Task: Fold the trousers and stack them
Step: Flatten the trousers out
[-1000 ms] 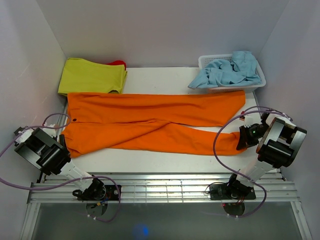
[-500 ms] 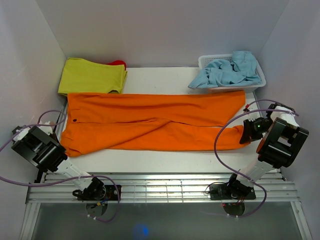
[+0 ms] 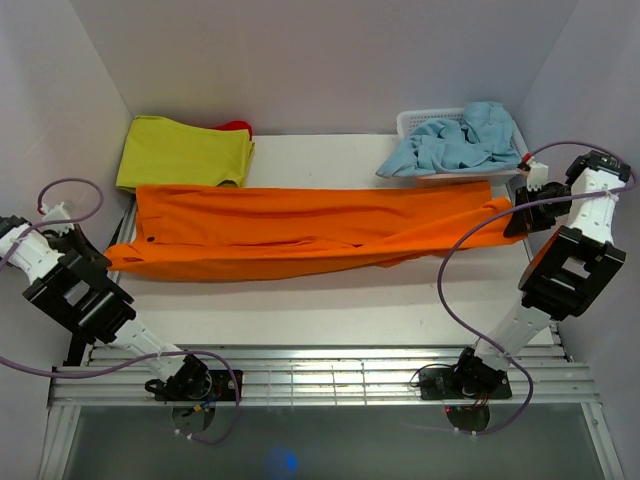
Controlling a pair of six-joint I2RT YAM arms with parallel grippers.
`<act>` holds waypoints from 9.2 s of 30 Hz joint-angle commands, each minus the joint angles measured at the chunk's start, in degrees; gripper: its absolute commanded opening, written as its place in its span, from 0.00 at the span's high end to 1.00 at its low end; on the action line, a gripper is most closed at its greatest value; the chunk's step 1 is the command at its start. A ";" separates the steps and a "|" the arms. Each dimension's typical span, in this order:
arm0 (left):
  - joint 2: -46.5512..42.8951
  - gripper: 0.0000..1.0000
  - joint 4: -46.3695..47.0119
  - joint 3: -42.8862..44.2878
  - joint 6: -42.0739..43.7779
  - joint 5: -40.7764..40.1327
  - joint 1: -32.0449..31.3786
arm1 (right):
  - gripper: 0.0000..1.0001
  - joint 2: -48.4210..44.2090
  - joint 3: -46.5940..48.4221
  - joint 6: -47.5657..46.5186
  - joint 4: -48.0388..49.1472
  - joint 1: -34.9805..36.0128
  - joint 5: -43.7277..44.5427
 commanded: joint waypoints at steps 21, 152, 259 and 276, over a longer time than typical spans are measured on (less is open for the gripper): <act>-7.38 1.00 8.92 -10.84 9.85 -4.83 5.49 | 0.92 -9.73 -25.27 -15.65 5.75 -9.93 16.43; -13.71 0.16 1.63 -7.84 19.15 20.67 1.89 | 0.92 -13.11 -22.24 -12.36 15.59 -5.61 -4.85; -12.48 0.16 7.08 -12.94 13.79 16.10 -1.71 | 0.38 -2.42 -18.49 31.31 58.84 43.43 4.19; -12.74 0.16 6.73 -14.08 15.37 15.13 -1.72 | 0.18 19.55 6.74 6.09 35.65 42.63 -2.83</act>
